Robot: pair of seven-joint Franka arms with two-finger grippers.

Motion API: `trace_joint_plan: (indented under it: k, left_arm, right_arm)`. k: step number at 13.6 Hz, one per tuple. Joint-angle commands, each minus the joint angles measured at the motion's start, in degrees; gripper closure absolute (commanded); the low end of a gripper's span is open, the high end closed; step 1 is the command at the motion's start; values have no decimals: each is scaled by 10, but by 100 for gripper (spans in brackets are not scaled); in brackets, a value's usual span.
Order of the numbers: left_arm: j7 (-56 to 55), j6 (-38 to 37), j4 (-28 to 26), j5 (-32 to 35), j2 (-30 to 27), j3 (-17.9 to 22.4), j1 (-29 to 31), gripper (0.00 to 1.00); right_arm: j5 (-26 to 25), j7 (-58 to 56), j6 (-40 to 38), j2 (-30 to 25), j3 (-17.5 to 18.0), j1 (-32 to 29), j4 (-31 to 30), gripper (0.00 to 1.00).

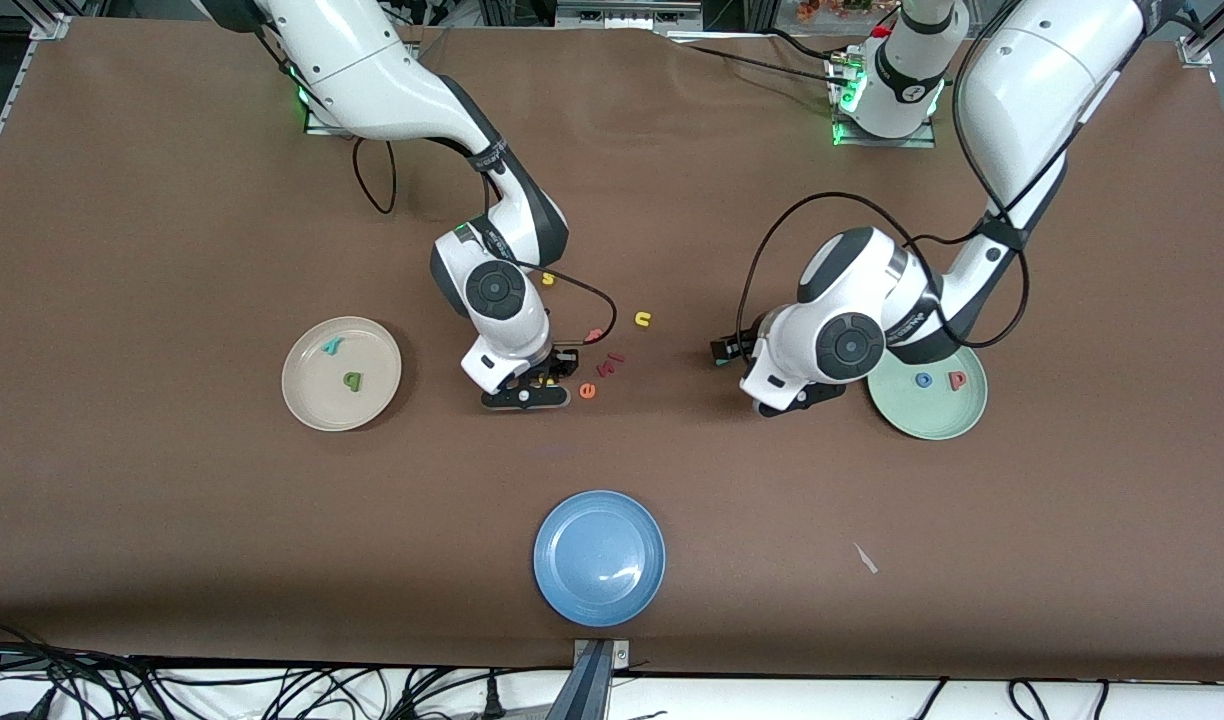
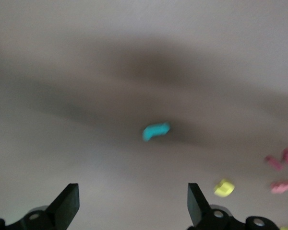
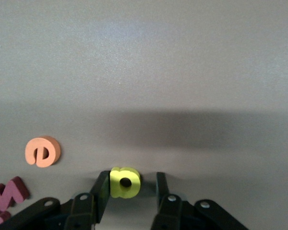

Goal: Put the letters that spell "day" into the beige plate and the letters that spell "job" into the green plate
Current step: 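Grasp the yellow a with the right gripper while the left gripper grasps the teal l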

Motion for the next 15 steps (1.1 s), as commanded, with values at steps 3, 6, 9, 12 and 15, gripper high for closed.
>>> trace_joint_plan:
  k: [3, 6, 9, 12, 15]
  left_arm:
    - [-15, 115, -56, 116, 12, 10, -28, 1]
    - [-18, 165, -108, 171, 12, 10, -28, 1]
    - [-38, 234, -138, 171, 13, 11, -28, 9]
    - [-33, 237, -143, 173, 13, 11, -28, 33]
    - [-37, 237, -143, 205, 18, 11, -25, 46]
  right_arm:
    - [-8, -3, -11, -19, -3, -2, -1, 85]
    - [-8, -35, -95, -70, -44, -2, 0, 85]
    - [-6, -122, -199, -121, -104, -2, -13, 85]
    - [-5, -208, -218, -182, -165, -2, -98, 85]
    - [-3, -291, -204, -231, -216, -3, -211, 85]
